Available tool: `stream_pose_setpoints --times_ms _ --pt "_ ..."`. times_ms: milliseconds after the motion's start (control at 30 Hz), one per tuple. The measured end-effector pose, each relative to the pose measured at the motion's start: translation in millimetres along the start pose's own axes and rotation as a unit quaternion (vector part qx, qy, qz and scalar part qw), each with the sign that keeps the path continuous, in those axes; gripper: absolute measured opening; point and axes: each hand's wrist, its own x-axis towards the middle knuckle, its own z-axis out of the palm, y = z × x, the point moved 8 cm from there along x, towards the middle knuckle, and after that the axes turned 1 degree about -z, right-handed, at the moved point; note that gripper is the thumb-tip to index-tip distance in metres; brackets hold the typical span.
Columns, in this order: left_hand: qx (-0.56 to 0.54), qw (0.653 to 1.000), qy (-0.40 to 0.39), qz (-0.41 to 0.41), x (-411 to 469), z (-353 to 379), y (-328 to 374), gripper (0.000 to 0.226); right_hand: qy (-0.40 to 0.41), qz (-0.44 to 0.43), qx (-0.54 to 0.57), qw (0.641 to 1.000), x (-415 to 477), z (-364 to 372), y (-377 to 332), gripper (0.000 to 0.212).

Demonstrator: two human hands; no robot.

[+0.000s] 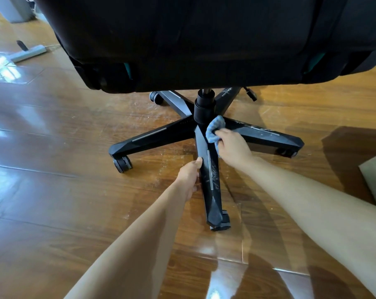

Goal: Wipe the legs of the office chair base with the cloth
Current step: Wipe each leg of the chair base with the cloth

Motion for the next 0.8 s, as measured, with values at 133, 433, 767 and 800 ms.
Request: stream_pose_setpoints --times_ms 133,433,767,800 --pt "-0.010 1.000 0.007 0.003 -0.3 -0.4 -0.2 0.038 0.011 -0.013 0.018 1.000 -11.7 5.0 -4.9 0.041" --pt "-0.045 0.999 -0.001 0.008 -4.7 1.0 -1.5 0.026 0.000 -0.057 0.076 0.996 -72.0 18.5 -6.6 0.063" --pt "-0.064 0.996 -0.055 0.011 -11.6 3.9 1.7 0.025 0.018 0.012 0.075 0.997 -35.6 22.4 -7.7 0.063" --pt "-0.065 0.996 -0.062 0.014 -11.7 4.1 2.2 0.026 0.011 0.003 0.070 0.997 -49.9 23.9 -9.9 0.065"
